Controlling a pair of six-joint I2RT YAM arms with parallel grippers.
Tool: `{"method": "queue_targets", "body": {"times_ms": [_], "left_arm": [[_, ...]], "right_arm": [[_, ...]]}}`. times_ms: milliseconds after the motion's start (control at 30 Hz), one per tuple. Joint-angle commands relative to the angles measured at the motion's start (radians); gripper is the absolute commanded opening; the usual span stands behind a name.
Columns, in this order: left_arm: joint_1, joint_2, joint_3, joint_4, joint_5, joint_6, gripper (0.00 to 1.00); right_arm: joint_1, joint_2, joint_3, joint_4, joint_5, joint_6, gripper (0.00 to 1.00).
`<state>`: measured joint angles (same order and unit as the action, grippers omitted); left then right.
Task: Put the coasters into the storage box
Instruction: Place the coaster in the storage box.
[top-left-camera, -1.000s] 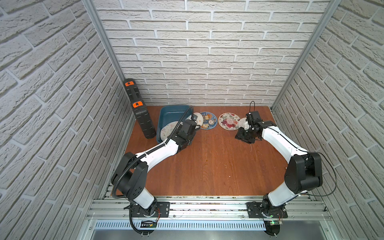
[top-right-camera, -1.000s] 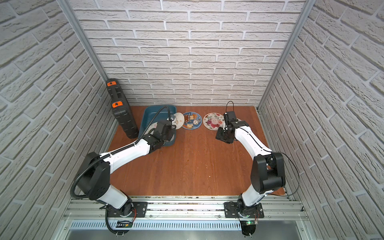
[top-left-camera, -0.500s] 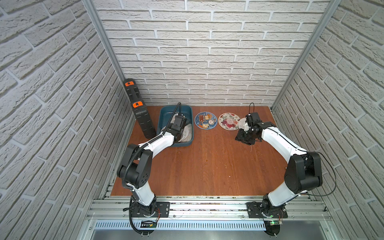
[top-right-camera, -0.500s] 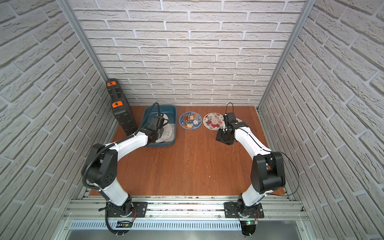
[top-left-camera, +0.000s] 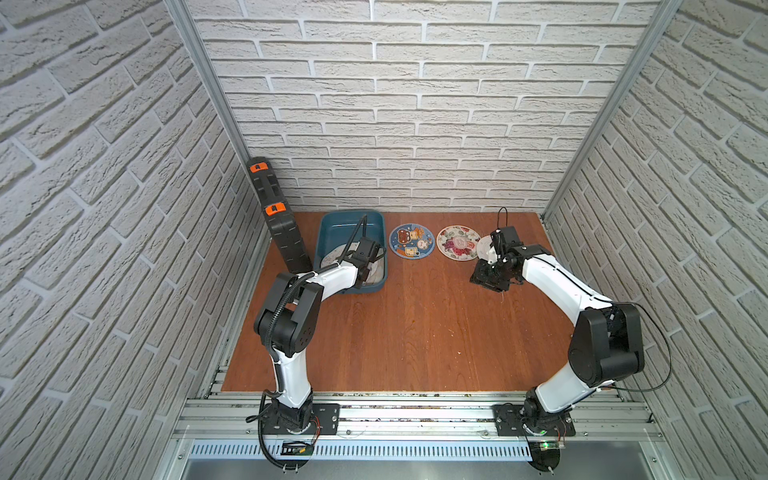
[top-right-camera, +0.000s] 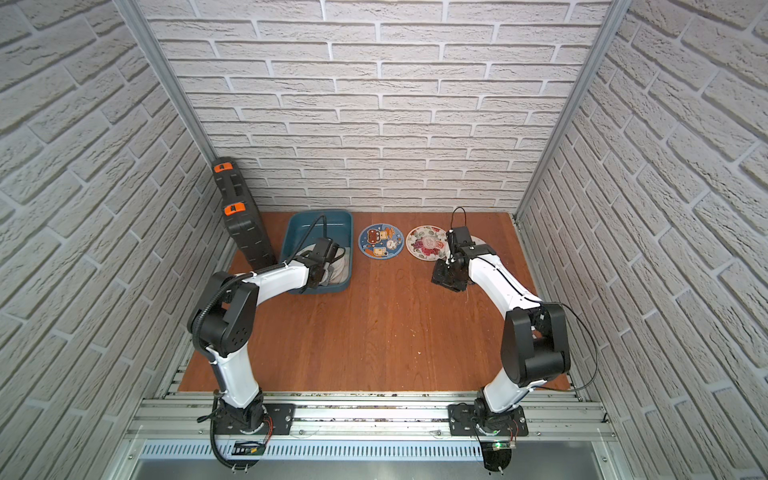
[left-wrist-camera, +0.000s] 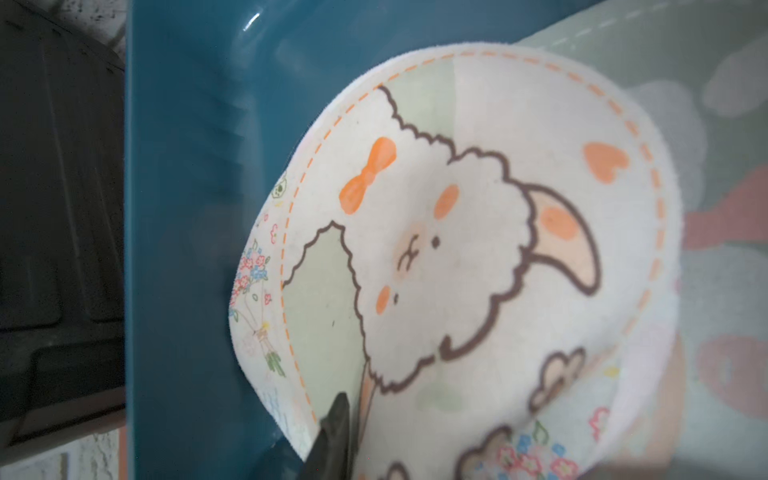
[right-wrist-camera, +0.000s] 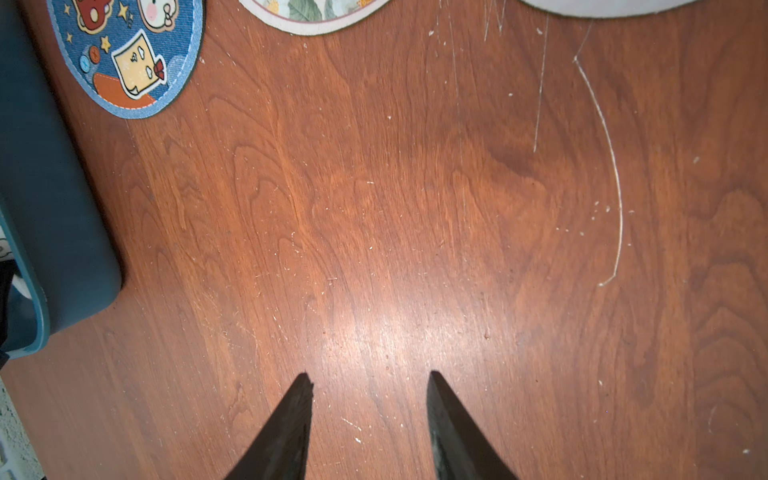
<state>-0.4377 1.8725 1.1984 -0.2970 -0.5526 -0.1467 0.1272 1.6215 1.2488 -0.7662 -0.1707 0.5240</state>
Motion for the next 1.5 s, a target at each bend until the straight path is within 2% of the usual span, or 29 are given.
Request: {"method": "queue_targets", "body": {"times_ms": [0, 33, 133, 167, 333, 633, 867, 1100, 1333, 1467], "left_arm": [[0.004, -0.039, 0.019, -0.026, 0.009, -0.030, 0.46], [0.002, -0.046, 0.018, -0.029, 0.013, -0.032, 0.53], [-0.001, -0.074, 0.013, -0.035, 0.026, -0.047, 0.95], [-0.002, -0.087, 0.010, -0.036, 0.031, -0.051, 0.98], [-0.003, -0.164, -0.018, -0.023, 0.092, -0.082, 0.98], [-0.007, -0.337, -0.123, 0.101, 0.327, -0.143, 0.98], [-0.024, -0.377, -0.149, 0.133, 0.422, -0.187, 0.98], [-0.108, -0.305, -0.105, 0.219, 0.551, -0.225, 0.98], [-0.221, -0.120, 0.048, 0.245, 0.611, -0.242, 0.98], [-0.251, -0.013, 0.122, 0.284, 0.669, -0.277, 0.98]], "right_arm": [[0.003, -0.006, -0.017, 0.021, -0.008, -0.005, 0.46], [0.003, -0.006, -0.018, 0.021, -0.008, -0.004, 0.46], [0.003, -0.008, -0.020, 0.021, -0.009, -0.007, 0.46], [0.003, -0.009, -0.022, 0.022, -0.007, -0.007, 0.46], [0.003, -0.017, -0.035, 0.025, 0.001, -0.010, 0.46], [0.003, -0.008, -0.046, 0.044, -0.005, -0.012, 0.46], [0.002, 0.005, -0.045, 0.055, -0.005, -0.020, 0.46], [-0.009, 0.053, -0.012, 0.079, 0.000, -0.027, 0.46], [-0.076, 0.114, 0.044, 0.099, -0.009, -0.022, 0.46], [-0.147, 0.135, 0.055, 0.123, -0.013, -0.012, 0.46]]}}
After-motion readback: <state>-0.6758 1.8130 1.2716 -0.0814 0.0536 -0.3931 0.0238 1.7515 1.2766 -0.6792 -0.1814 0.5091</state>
